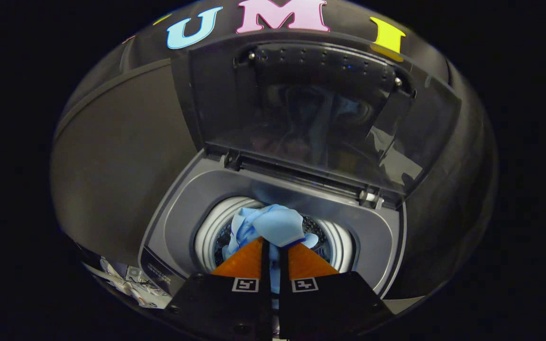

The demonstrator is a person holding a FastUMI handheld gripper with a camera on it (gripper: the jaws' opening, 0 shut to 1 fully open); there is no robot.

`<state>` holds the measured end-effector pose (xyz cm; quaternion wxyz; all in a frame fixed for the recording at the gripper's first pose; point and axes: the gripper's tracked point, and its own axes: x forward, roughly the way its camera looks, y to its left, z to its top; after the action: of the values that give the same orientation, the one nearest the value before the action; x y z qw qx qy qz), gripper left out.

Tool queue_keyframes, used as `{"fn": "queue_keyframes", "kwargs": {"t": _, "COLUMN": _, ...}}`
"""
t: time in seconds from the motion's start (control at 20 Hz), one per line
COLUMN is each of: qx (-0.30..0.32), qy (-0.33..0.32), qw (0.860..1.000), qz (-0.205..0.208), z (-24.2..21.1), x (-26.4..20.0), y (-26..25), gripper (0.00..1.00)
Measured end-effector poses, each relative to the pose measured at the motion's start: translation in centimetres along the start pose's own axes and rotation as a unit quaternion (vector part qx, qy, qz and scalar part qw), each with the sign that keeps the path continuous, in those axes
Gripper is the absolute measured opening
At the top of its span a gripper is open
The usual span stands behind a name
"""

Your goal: Put the clothes into the washing machine and then close the washing machine lid.

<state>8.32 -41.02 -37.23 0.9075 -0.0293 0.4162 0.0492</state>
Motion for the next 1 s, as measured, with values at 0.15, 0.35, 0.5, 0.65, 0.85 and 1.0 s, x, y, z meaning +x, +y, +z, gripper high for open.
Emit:
{"fn": "queue_keyframes", "kwargs": {"t": 0.15, "qx": 0.007, "qy": 0.008, "qw": 1.000, "qz": -0.006, "z": -0.6, "x": 0.6, "y": -0.1, "gripper": 0.11}}
{"fn": "queue_keyframes", "kwargs": {"t": 0.35, "qx": 0.013, "qy": 0.025, "qw": 0.999, "qz": -0.016, "z": -1.7, "x": 0.8, "y": -0.5, "gripper": 0.10}}
{"fn": "queue_keyframes", "kwargs": {"t": 0.5, "qx": 0.037, "qy": -0.005, "qw": 0.999, "qz": -0.005, "z": -0.5, "x": 0.5, "y": -0.1, "gripper": 0.55}}
{"fn": "queue_keyframes", "kwargs": {"t": 0.65, "qx": 0.011, "qy": -0.008, "qw": 1.000, "qz": -0.014, "z": -0.4, "x": 0.4, "y": -0.5, "gripper": 1.00}}
{"fn": "queue_keyframes", "kwargs": {"t": 0.85, "qx": 0.007, "qy": -0.004, "qw": 1.000, "qz": -0.019, "z": -0.8, "x": 0.1, "y": -0.7, "gripper": 1.00}}
{"fn": "queue_keyframes", "kwargs": {"t": 1.0, "qx": 0.022, "qy": 0.000, "qw": 1.000, "qz": -0.018, "z": -0.9, "x": 0.1, "y": -0.6, "gripper": 1.00}}
